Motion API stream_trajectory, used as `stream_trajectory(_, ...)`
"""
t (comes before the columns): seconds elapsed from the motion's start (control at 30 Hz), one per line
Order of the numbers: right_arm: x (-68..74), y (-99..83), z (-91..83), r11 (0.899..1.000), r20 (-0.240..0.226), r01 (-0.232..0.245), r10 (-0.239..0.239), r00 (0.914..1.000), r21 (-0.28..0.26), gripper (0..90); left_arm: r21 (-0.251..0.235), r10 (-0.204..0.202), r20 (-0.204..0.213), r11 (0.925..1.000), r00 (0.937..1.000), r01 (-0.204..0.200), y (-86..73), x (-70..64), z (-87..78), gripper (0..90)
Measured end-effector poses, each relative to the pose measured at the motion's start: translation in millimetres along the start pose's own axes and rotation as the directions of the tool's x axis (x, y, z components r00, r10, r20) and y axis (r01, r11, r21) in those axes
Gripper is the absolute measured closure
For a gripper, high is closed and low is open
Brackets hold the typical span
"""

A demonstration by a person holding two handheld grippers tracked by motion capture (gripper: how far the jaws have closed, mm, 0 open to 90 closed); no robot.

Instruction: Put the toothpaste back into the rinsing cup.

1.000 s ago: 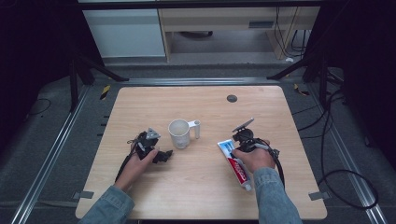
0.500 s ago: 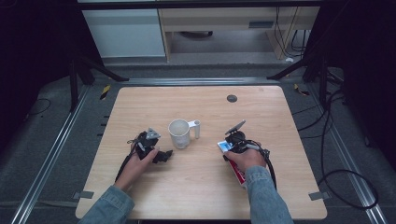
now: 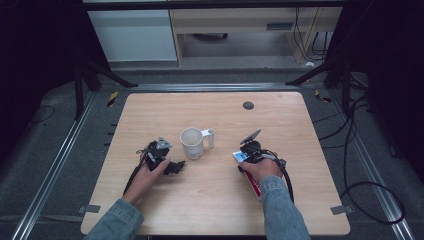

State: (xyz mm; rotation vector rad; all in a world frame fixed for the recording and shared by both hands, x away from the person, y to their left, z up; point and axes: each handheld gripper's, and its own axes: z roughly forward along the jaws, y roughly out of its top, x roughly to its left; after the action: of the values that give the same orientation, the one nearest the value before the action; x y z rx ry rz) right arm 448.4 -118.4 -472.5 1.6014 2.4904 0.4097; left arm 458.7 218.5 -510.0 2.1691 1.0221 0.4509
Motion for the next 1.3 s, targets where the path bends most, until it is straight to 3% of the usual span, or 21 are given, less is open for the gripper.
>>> stream_trajectory(0.27,0.9,2.1,1.7,1.0,0.011,0.012,-0.012,0.9999,0.001,40.9,0.0,0.0,0.0,1.0,1.0,0.0,0.0,0.0,0.0,0.0)
stream_trajectory(0.6,1.6,0.9,-0.3,0.999,0.015,0.049,-0.049,0.9987,0.011,50.8,0.0,0.001,0.0,1.0,1.0,-0.001,0.1,0.0,0.1,0.0)
stream_trajectory(0.8,-1.8,0.1,-7.2,0.999,-0.011,0.05,-0.05,0.9987,-0.002,68.0,0.0,0.0,0.0,1.0,1.0,0.0,0.1,-0.1,0.1,0.0)
stream_trajectory(1.0,-7.8,-3.1,-12.5,0.998,-0.05,0.052,-0.054,0.9973,-0.028,72.0,0.0,0.0,0.001,1.0,1.0,0.0,0.1,0.0,0.2,0.0)
stream_trajectory(1.3,-11.8,-1.7,-33.3,0.998,-0.047,0.051,-0.053,0.9975,-0.037,72.8,0.001,0.0,-0.001,1.0,1.0,0.0,0.2,-0.1,0.1,0.0)
